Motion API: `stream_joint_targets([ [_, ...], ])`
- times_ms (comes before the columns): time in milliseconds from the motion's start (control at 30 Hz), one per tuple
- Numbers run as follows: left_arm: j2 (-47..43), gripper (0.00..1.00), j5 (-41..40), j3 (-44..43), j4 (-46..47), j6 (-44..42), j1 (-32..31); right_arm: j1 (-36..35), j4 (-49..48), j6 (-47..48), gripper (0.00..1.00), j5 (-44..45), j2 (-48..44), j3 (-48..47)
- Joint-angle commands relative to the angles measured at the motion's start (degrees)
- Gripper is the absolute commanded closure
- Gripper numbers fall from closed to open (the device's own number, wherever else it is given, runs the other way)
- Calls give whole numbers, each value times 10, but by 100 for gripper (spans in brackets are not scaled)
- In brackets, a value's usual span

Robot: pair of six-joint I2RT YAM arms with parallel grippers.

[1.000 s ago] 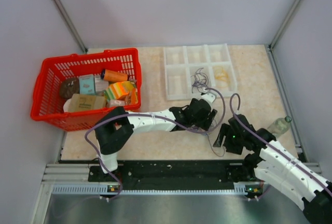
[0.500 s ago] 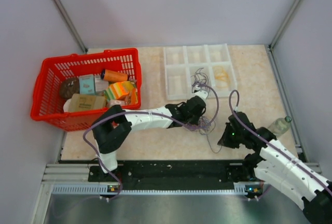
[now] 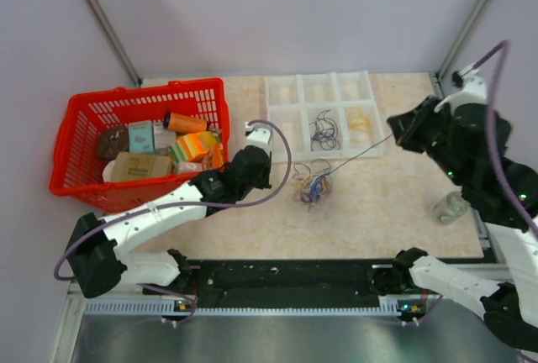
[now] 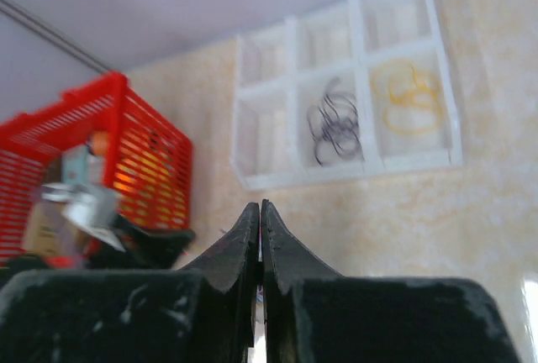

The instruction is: Untangle the cables

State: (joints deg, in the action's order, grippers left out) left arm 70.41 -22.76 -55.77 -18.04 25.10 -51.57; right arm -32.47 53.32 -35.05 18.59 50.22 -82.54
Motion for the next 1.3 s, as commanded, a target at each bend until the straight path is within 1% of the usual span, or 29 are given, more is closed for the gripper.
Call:
stream_joint_targets([
  [0,18,100,19,79,42,38,-2,-3,-8,107,100,-39,46,-220],
  [100,23,100,29,112,74,57,-2,-3,-15,119,100,-104,89,-358],
  [167,27,100,22,128,76,75,-2,-3,-30,117,100,-135,113,-407],
  [233,22,100,20,149,87,85,-2,-3,-32,115,100,-143,138,-440],
  [300,14,100,35,162,99,82,-2,-3,-33,111,100,-152,160,-459],
  [367,-1,100,68,160,99,68,-2,-3,-43,104,100,-169,171,-451],
  [400,-11,98,85,157,100,62,-3,-3,-47,103,100,-178,171,-440],
  [467,-44,80,117,150,103,52,-3,-3,-61,103,100,-183,161,-395],
  [500,-69,68,135,144,104,48,-3,-4,-71,103,100,-182,154,-369],
  [533,-87,59,155,138,107,43,-3,-3,-79,102,100,-182,148,-342],
  [567,-105,48,169,135,109,43,-3,-3,-89,101,100,-202,144,-317],
  [633,-134,32,193,131,128,43,-3,-3,-118,92,100,-220,135,-261],
  [667,-147,26,206,134,147,43,-3,-3,-128,89,100,-222,133,-230],
  [700,-156,22,222,140,171,45,-3,-3,-133,85,100,-221,136,-216],
  [767,-166,15,289,158,256,34,-3,-3,-135,75,100,-218,145,-208],
  [800,-162,11,321,161,281,31,-4,-3,-136,71,100,-217,148,-211],
  [833,-152,6,347,157,299,33,-5,-4,-134,63,100,-214,151,-213],
  [900,-122,2,338,139,303,40,-17,-2,-133,48,100,-204,156,-224],
  [967,-92,3,321,124,317,33,-29,-4,-132,32,100,-201,161,-236],
  [1067,-43,10,313,108,365,41,-29,-4,-129,10,100,-210,170,-259],
  [1133,-13,17,303,80,364,54,-26,-3,-128,0,100,-226,175,-275],
  [1167,1,18,301,62,354,62,-23,-4,-128,-2,100,-232,178,-282],
  [1200,16,18,297,43,342,75,-20,-3,-127,-5,100,-236,180,-287],
  [1267,41,11,291,13,316,99,-13,-3,-128,-11,100,-242,179,-292],
])
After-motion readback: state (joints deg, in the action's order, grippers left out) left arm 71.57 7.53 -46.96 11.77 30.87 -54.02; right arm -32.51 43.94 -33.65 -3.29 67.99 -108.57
